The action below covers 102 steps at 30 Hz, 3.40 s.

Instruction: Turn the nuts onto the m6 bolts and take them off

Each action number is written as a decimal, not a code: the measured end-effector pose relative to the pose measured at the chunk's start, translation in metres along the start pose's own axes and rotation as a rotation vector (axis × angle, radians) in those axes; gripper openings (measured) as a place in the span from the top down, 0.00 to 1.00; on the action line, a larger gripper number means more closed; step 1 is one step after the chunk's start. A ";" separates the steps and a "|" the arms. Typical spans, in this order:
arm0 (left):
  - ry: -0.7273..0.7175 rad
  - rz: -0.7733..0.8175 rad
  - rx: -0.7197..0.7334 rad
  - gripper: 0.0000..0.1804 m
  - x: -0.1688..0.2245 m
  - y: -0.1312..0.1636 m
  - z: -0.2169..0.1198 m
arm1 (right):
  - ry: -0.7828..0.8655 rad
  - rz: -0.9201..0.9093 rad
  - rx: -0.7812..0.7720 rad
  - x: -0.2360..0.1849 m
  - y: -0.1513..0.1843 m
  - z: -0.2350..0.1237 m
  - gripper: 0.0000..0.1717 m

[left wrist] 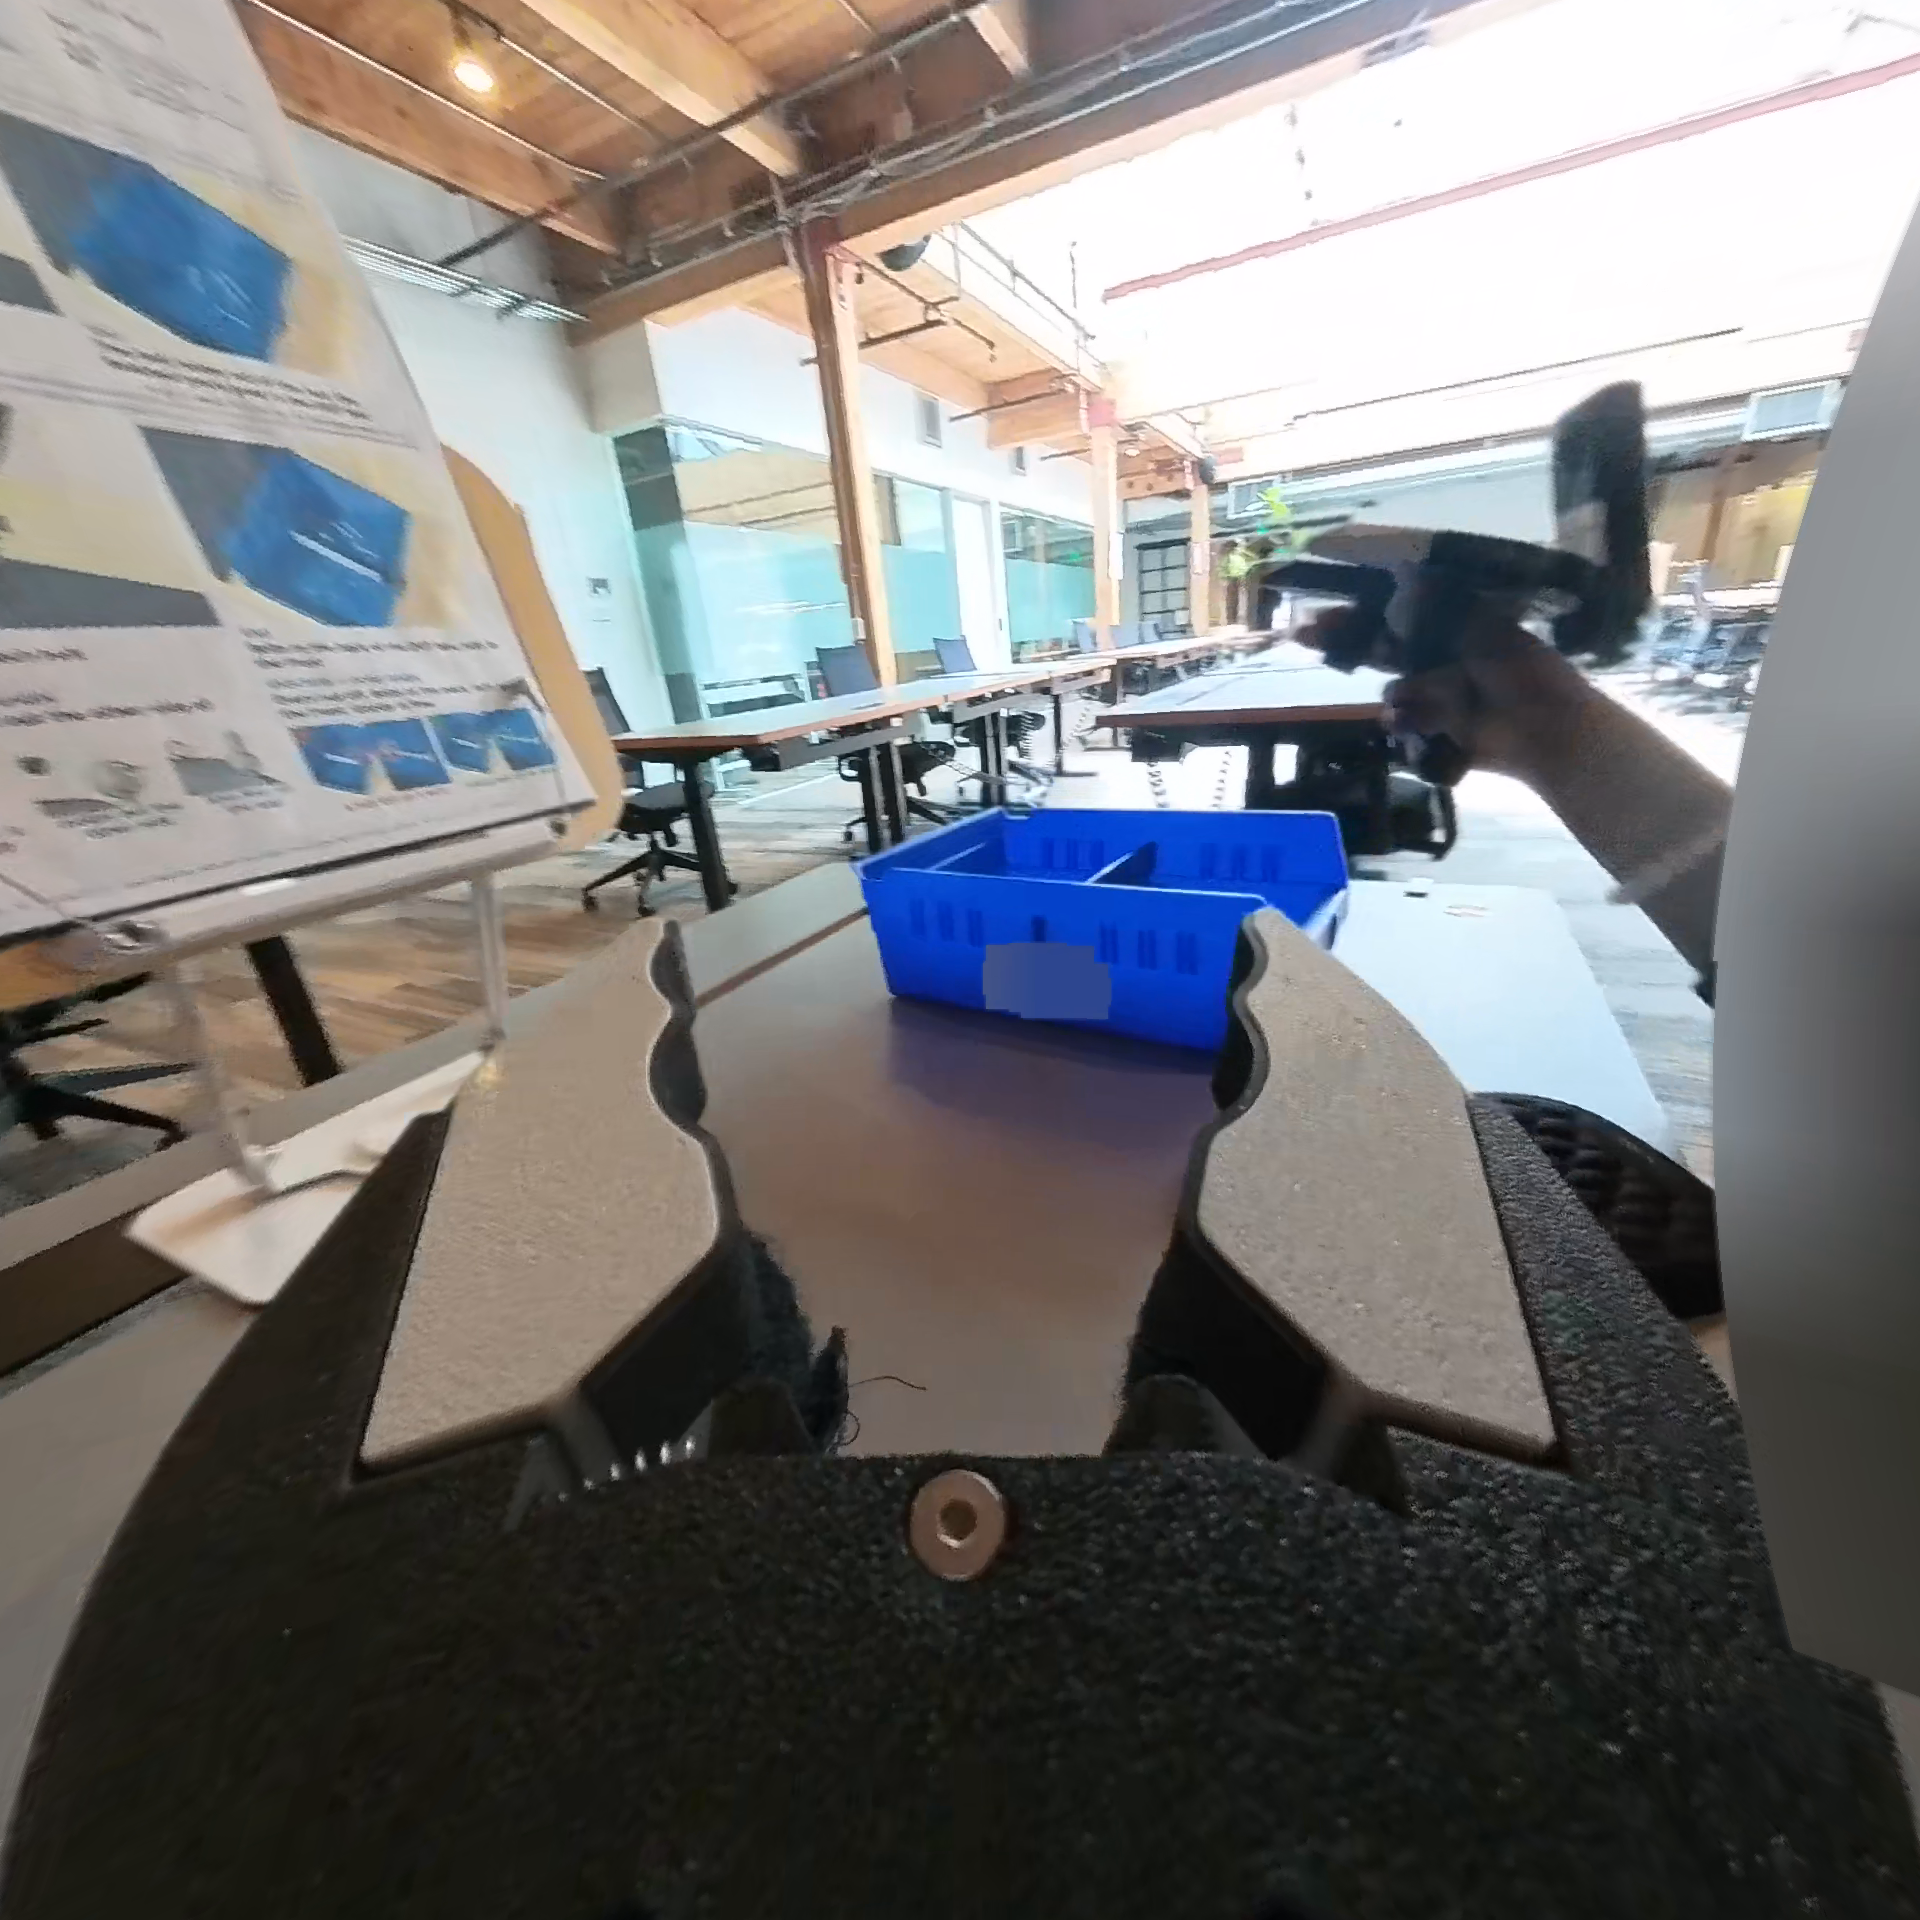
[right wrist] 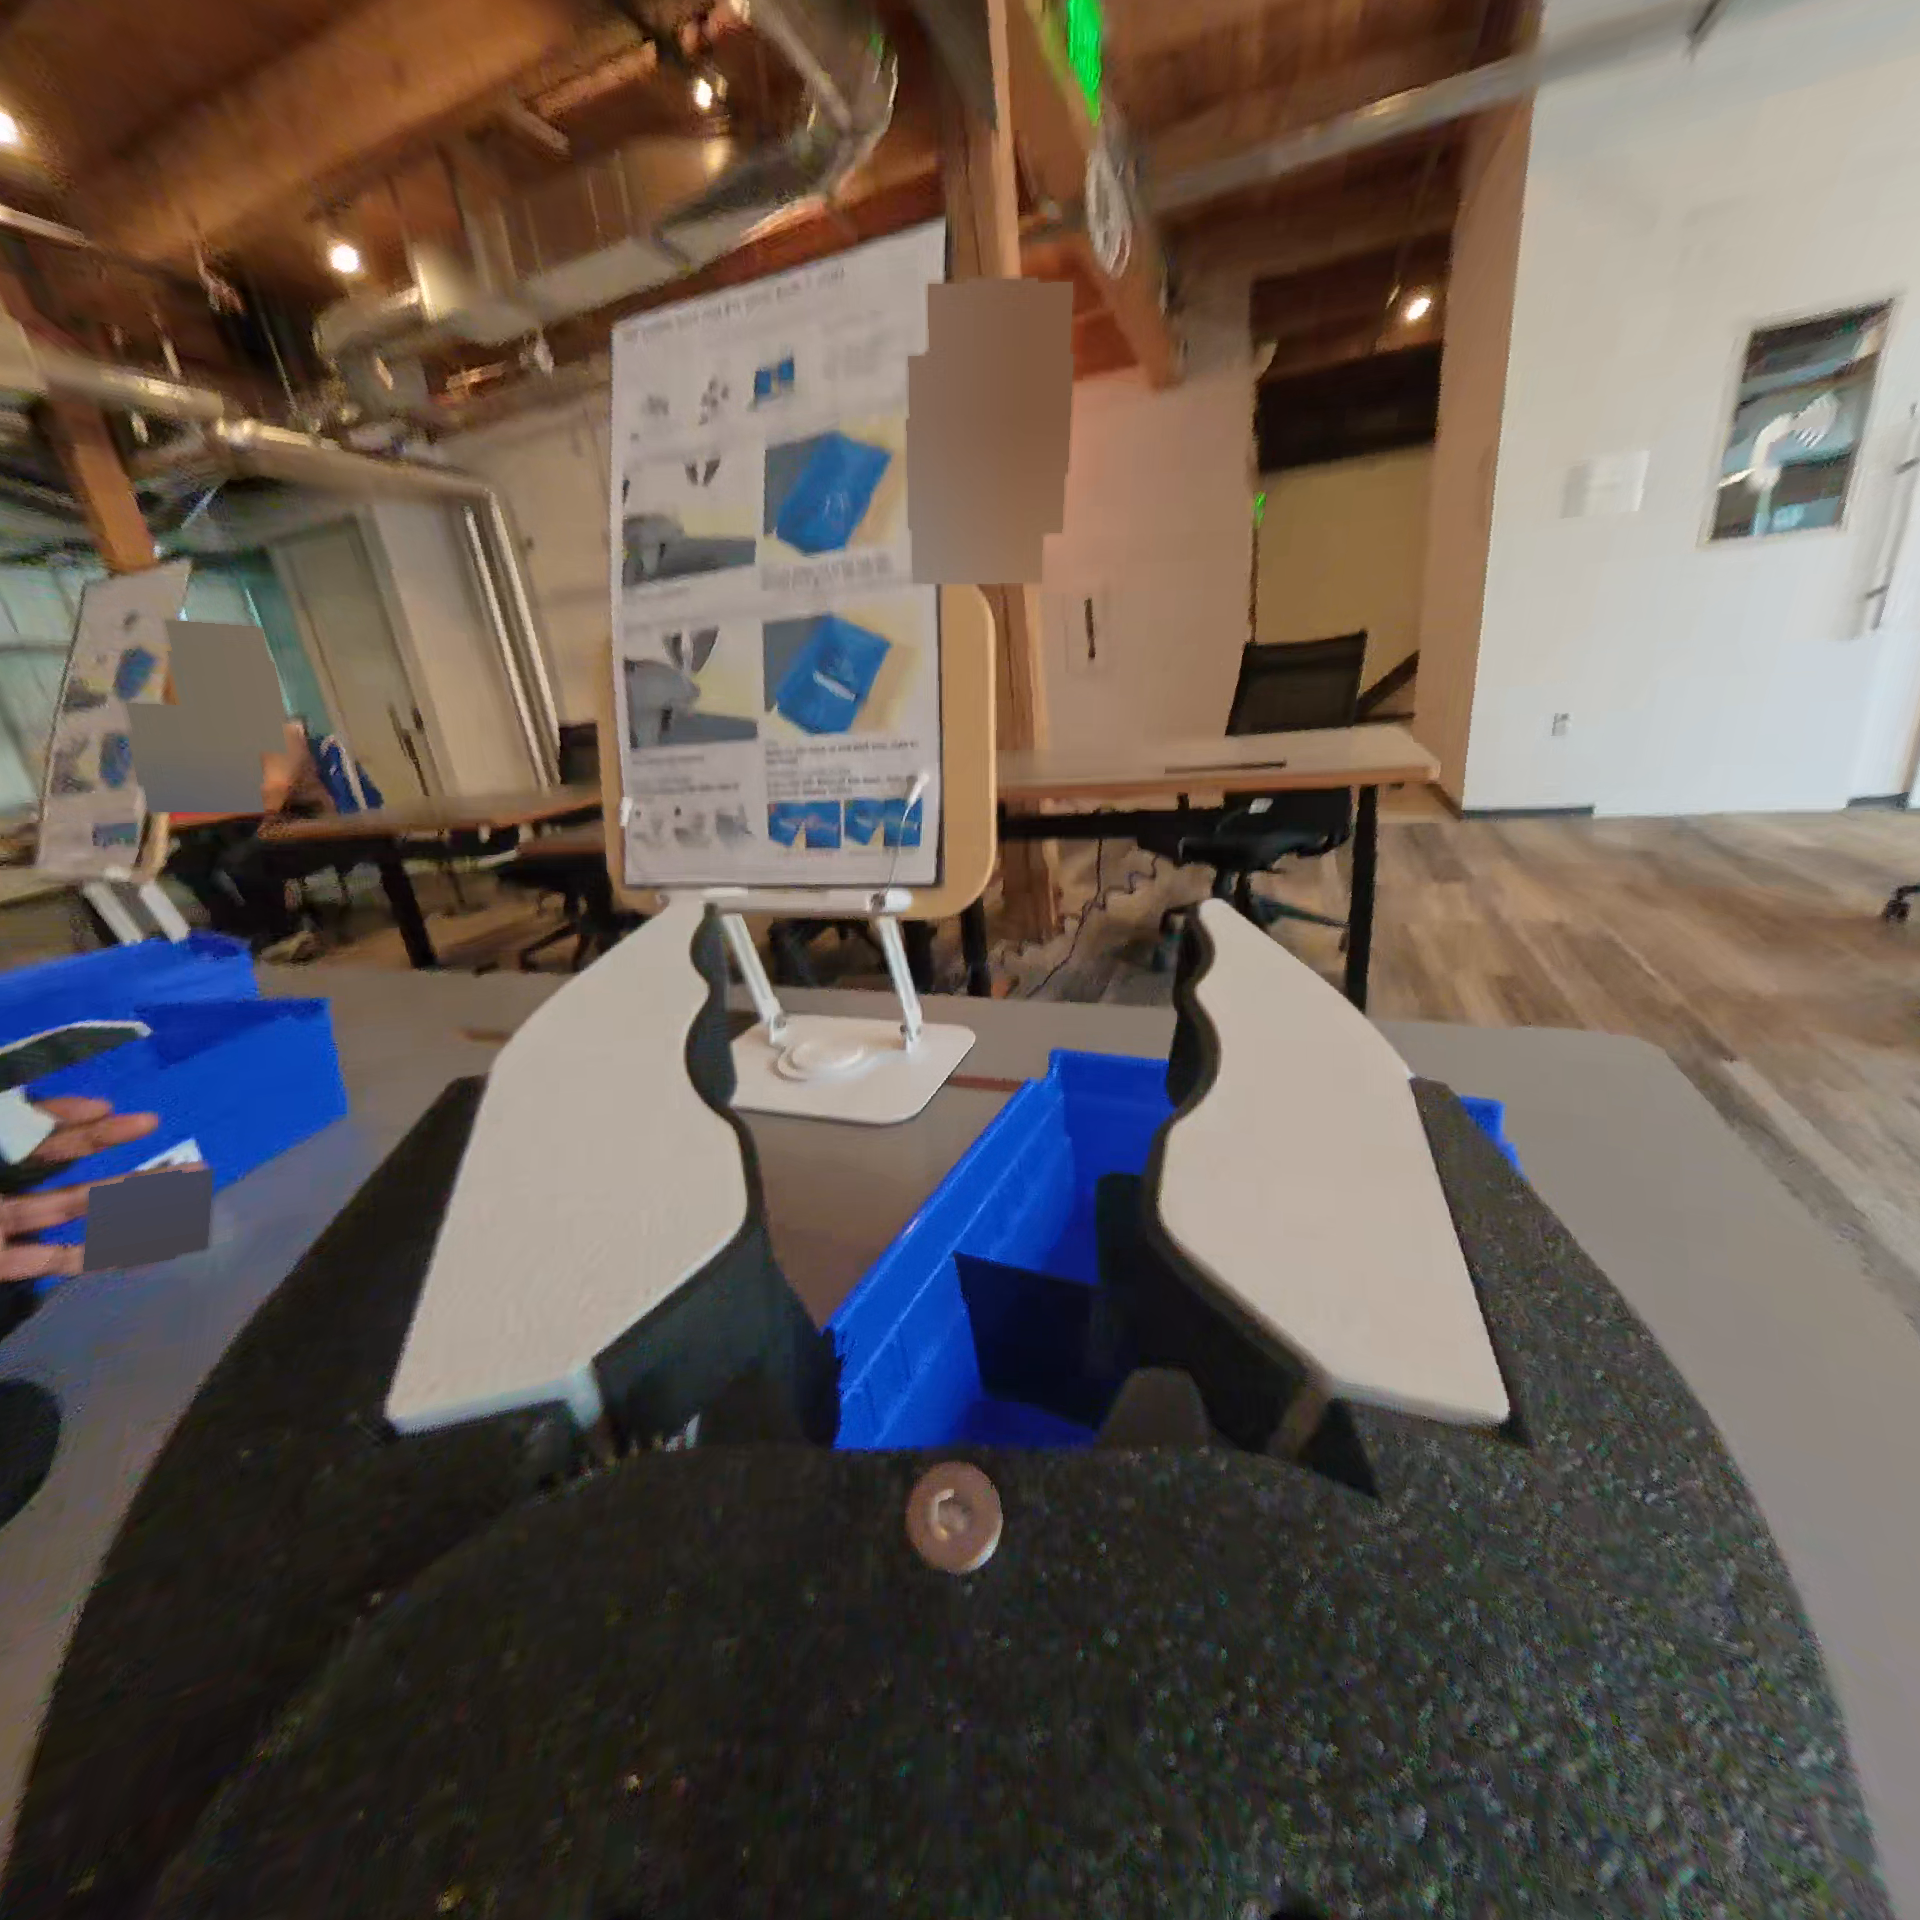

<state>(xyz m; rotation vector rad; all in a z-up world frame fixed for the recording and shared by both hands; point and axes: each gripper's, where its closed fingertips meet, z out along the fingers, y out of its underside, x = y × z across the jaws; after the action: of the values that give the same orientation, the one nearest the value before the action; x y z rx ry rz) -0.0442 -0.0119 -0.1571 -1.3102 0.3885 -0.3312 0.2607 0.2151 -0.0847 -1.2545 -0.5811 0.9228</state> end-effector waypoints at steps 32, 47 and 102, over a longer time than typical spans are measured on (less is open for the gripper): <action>-0.904 0.050 -0.110 0.18 -0.085 -0.035 -0.212 | 0.264 -0.399 -0.084 -0.032 0.047 -0.043 0.15; -0.692 -0.031 0.035 0.27 -0.014 -0.011 -0.033 | 0.391 -0.461 -0.215 0.029 0.068 -0.073 0.17; -0.271 0.344 -0.596 0.86 0.097 0.169 0.244 | 0.454 -0.366 -0.548 0.115 0.156 -0.052 0.96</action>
<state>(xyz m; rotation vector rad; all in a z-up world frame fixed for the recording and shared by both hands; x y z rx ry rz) 0.1566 0.1940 -0.2786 -1.8054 0.4921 0.2754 0.3219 0.2903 -0.2604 -1.7085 -0.6893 0.1514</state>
